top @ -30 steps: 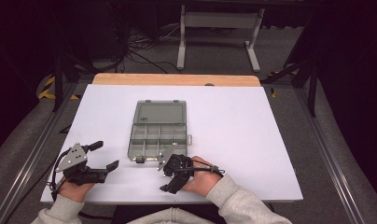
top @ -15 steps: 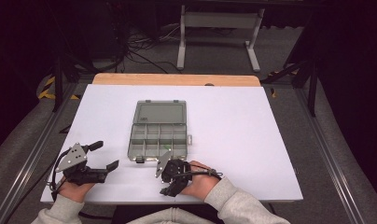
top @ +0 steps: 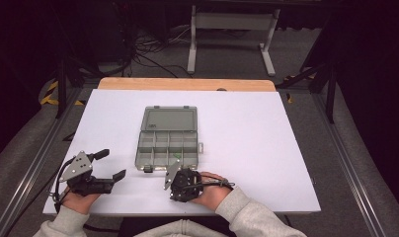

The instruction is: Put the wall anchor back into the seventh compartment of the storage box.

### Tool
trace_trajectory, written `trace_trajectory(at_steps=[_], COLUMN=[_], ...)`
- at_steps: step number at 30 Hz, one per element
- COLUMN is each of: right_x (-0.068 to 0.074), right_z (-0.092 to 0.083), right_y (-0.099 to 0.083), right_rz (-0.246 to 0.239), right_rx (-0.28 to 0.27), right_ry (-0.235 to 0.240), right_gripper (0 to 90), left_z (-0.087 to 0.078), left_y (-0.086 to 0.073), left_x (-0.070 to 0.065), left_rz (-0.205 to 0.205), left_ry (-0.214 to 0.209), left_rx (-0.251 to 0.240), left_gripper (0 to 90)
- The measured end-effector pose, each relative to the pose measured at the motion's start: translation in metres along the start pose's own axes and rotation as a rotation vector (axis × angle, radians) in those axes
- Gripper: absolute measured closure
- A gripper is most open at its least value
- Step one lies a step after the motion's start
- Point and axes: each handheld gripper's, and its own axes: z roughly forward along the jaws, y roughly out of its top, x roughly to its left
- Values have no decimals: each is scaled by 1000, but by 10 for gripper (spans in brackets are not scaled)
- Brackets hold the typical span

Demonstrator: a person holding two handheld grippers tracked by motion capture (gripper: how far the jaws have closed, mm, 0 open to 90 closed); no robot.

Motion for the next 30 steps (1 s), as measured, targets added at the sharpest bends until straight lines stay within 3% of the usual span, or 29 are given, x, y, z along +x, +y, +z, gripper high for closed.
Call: trace_trajectory(at_steps=[9, 30], right_x=[-1, -14], right_z=[-3, -28], right_y=[2, 12], right_rz=[3, 11], right_rx=[0, -44], right_ry=[1, -42], right_gripper=[839, 838], left_z=[0, 0], left_y=[0, 0], left_x=[0, 0], left_rz=[0, -2], left_ry=[-2, -3], left_rx=[-1, -1], left_gripper=[85, 86])
